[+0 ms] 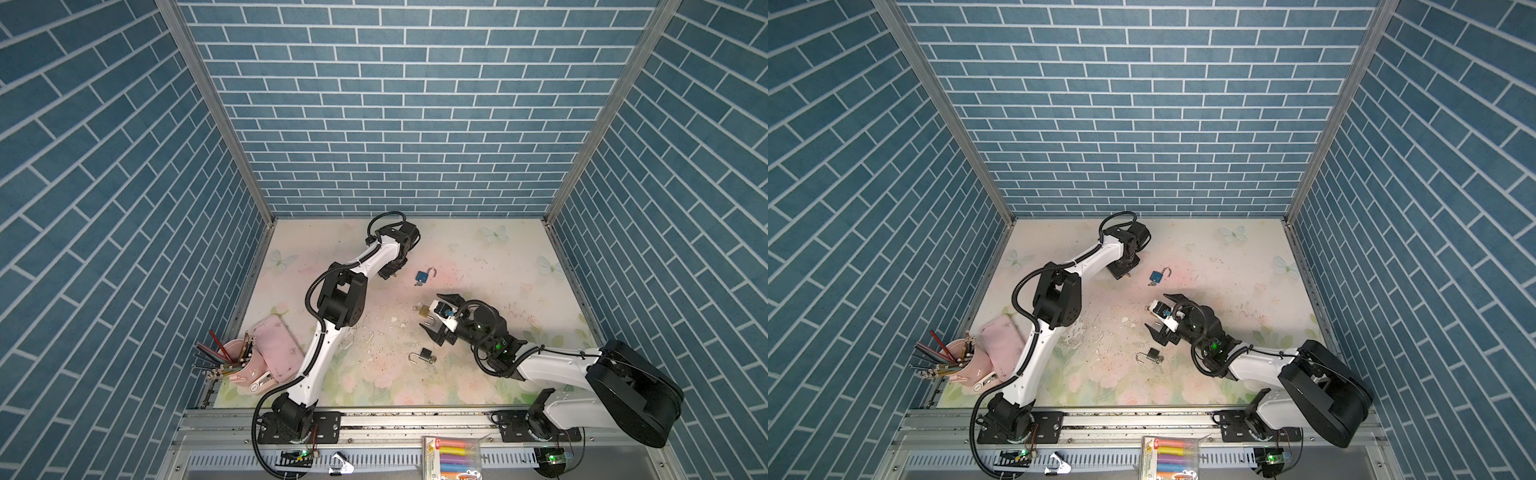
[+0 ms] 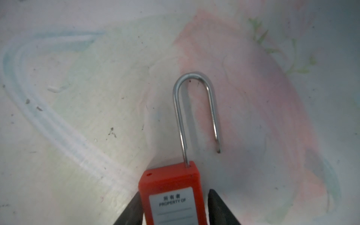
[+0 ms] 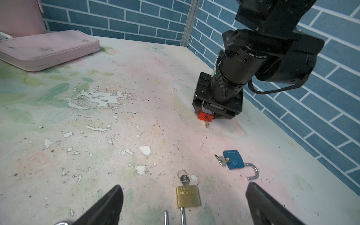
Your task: Lock with the key
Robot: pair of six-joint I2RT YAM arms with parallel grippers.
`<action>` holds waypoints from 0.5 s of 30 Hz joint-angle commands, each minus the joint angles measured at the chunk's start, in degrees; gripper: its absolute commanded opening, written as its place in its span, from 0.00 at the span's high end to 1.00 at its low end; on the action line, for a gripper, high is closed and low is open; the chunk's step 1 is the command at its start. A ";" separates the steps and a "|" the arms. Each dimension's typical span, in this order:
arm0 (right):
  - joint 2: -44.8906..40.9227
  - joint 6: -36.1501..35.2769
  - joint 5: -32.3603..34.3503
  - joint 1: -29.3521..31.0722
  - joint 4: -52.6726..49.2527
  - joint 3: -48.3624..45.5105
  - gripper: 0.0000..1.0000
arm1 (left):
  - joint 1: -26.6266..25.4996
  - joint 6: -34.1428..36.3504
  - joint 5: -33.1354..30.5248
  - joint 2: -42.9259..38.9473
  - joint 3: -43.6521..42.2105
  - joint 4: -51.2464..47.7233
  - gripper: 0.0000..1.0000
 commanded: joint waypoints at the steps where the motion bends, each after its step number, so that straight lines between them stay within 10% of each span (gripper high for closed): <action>1: -0.05 0.06 0.73 0.41 -0.05 1.23 0.01 | 0.24 3.61 -0.19 1.89 -0.30 0.70 0.49; 15: -11.67 14.89 1.42 -3.05 4.75 2.91 0.02 | 1.39 21.85 7.25 -15.13 -26.66 26.08 0.81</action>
